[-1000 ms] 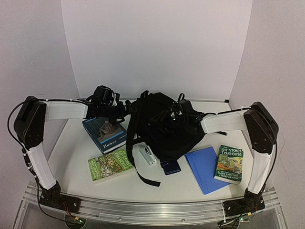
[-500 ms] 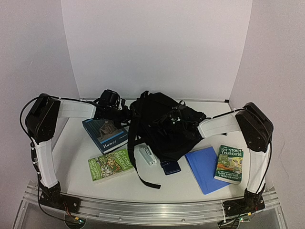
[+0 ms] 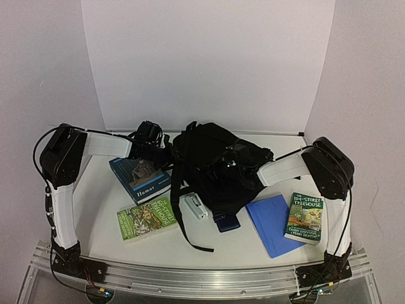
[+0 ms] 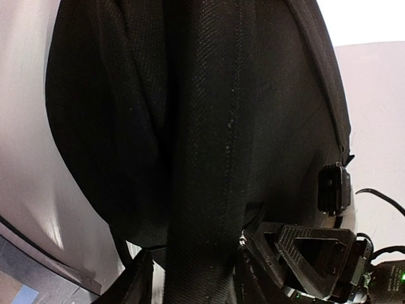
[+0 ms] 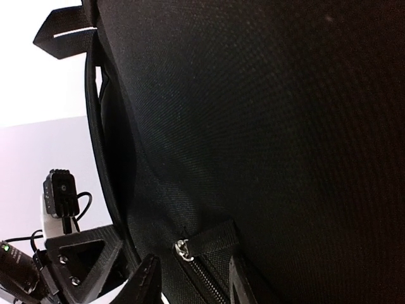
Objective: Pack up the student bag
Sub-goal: Unzip the student bag at the center of the board.
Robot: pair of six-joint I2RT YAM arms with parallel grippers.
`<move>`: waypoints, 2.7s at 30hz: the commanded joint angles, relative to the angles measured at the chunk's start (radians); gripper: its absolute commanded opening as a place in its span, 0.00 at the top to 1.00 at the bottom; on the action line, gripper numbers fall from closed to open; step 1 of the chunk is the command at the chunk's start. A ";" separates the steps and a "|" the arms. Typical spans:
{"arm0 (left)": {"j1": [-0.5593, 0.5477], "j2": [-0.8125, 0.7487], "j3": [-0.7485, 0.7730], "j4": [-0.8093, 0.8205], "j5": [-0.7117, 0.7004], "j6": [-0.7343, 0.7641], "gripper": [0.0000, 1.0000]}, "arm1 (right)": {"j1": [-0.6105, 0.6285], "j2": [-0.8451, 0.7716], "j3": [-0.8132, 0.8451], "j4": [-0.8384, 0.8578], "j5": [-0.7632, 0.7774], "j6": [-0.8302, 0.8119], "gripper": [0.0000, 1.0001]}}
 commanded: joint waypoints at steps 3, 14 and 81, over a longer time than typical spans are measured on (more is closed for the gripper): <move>0.001 0.016 0.037 0.009 0.011 -0.004 0.68 | 0.002 0.067 0.069 0.006 0.046 0.000 0.67; 0.001 0.025 0.034 -0.001 -0.005 -0.011 0.93 | 0.003 0.103 0.128 0.019 0.058 -0.037 0.95; -0.098 -0.197 -0.093 -0.082 -0.025 -0.021 0.18 | 0.216 -0.527 -0.175 -0.605 0.413 -0.579 0.27</move>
